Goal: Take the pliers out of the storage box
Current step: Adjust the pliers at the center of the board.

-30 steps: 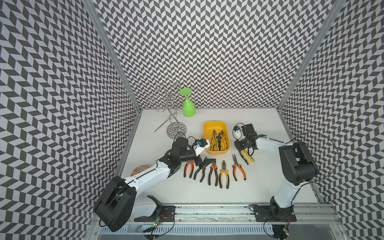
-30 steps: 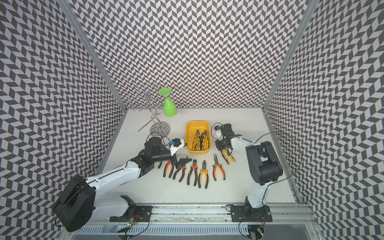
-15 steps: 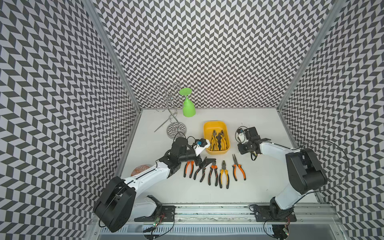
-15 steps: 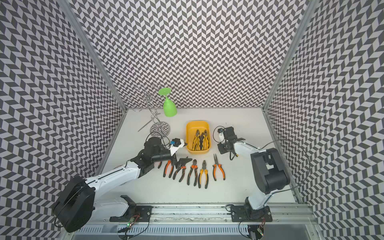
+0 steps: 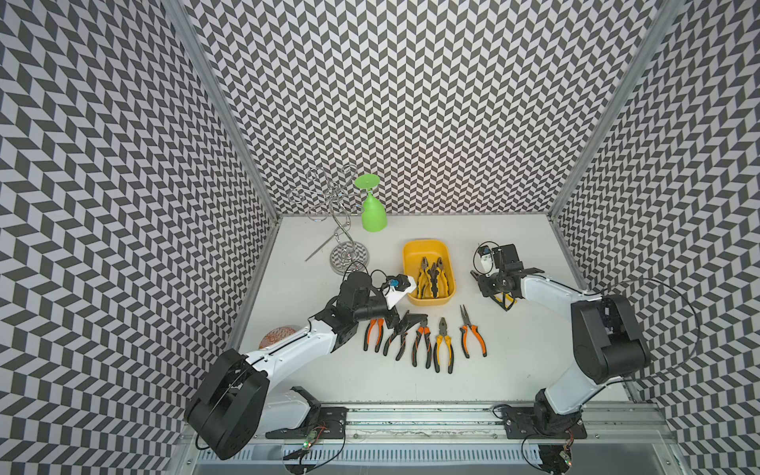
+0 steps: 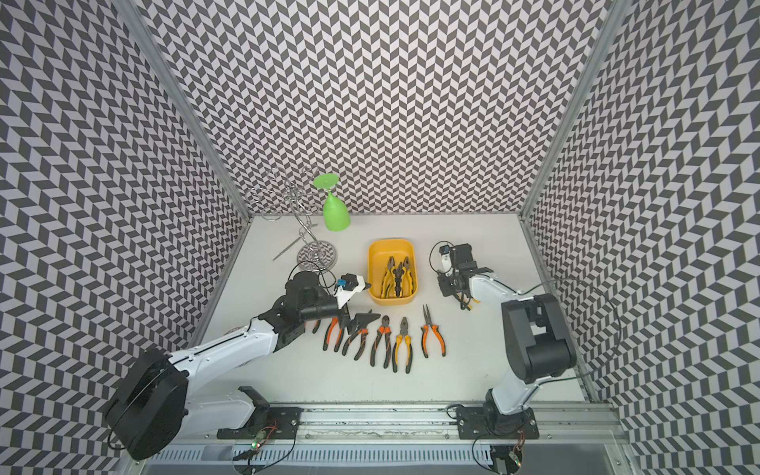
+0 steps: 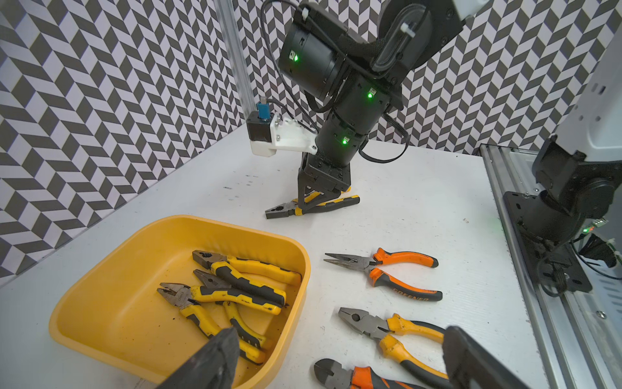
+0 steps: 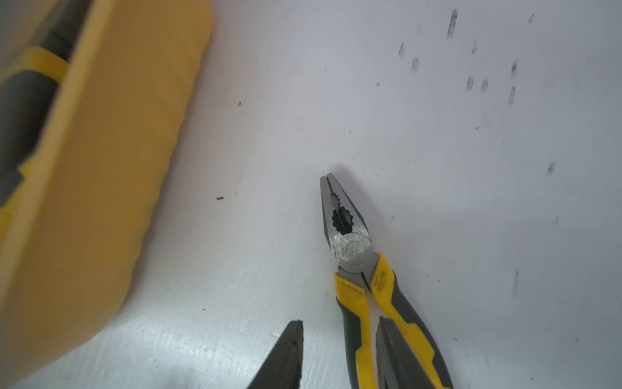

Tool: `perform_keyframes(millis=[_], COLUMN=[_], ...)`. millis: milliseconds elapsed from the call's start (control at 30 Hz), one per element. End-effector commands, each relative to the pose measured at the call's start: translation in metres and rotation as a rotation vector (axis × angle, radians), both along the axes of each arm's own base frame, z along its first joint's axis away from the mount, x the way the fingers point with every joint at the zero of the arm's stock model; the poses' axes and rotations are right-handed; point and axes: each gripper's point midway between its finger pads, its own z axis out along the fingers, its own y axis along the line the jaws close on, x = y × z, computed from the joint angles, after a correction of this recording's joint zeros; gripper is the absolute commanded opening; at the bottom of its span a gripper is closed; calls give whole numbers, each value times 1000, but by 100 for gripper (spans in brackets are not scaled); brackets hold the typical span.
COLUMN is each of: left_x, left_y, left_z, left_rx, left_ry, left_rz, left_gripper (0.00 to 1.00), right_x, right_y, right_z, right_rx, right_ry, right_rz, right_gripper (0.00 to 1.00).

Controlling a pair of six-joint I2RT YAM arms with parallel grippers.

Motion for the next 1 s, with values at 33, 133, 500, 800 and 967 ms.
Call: perform_keyframes(millis=[33,133,500,800,967], left_x=[-1,-2,-5,-6,-7], left_y=[0,0,2,3,3], left_z=[14,14,19,24,23], left_rx=[-31,-31,-38,-47,-45], left_ry=[-35,-35,-44,-56,-58], left_rz=[-14,-14,-16,-16,-16], left_gripper=[98,98,98,98,98], right_x=[-6,-11,-45,-57,-70], right_y=[-7,-5,5,19,20], right_z=[-19,-24,-20,8,17], right_rx=[-38,-26,49,24,25], right_ry=[70,94,165,137,177], right_rz=[0,1,6,10,-26], right_gripper=[35,30,14,12,11])
